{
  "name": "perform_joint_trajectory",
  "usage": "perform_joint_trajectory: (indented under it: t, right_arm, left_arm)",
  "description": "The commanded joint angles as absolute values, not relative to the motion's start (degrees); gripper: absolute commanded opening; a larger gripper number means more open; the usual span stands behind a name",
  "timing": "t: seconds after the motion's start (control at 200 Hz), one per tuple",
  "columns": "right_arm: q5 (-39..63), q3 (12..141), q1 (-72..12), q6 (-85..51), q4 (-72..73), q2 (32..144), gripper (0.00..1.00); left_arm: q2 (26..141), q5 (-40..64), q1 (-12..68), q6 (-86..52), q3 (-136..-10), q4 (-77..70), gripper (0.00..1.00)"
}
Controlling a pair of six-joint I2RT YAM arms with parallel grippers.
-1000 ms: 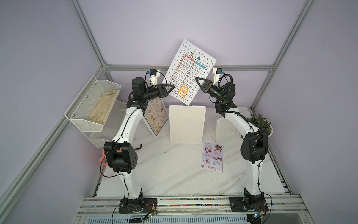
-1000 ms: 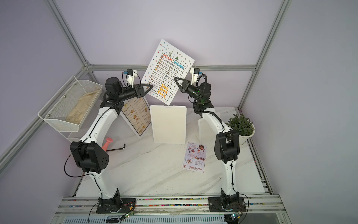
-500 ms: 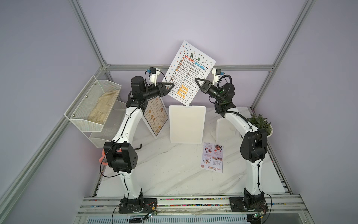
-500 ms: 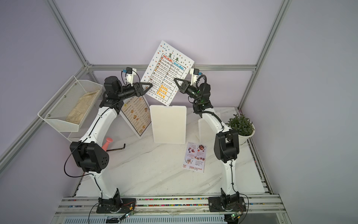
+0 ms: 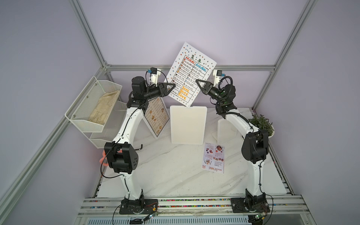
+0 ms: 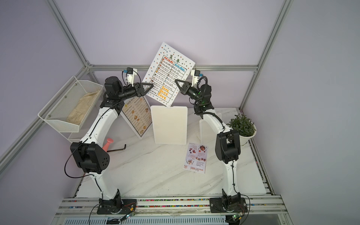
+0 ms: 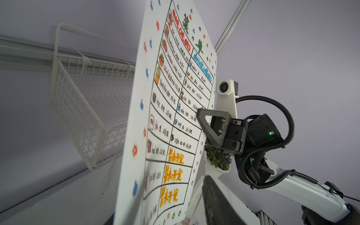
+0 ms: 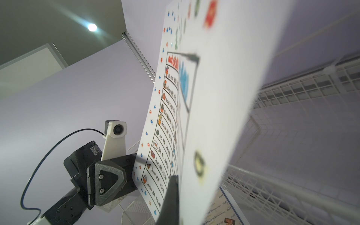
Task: Insert the menus into the narrow rack
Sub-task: Insert the menu into the narrow rack.
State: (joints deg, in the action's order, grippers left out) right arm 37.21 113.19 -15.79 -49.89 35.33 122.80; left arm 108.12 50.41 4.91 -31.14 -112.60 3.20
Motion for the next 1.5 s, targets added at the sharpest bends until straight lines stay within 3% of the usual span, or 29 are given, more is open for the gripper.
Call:
perform_joint_trajectory:
  t: [0.0, 0.675, 1.495]
  right_arm:
    - [37.88, 116.11, -15.56, -50.11, 37.58, 124.6, 0.0]
    - [38.76, 122.71, -15.5, -49.32, 34.83, 128.09, 0.0]
    - [37.75, 116.46, -15.55, -50.01, 35.28, 124.21, 0.0]
  left_arm:
    - [108.31, 51.38, 4.57, -32.79, -112.67, -0.41, 0.47]
    - [109.64, 51.86, 4.6, -33.66, -113.35, -1.08, 0.48]
    - [109.02, 52.12, 4.57, -33.79, -111.88, -1.87, 0.48]
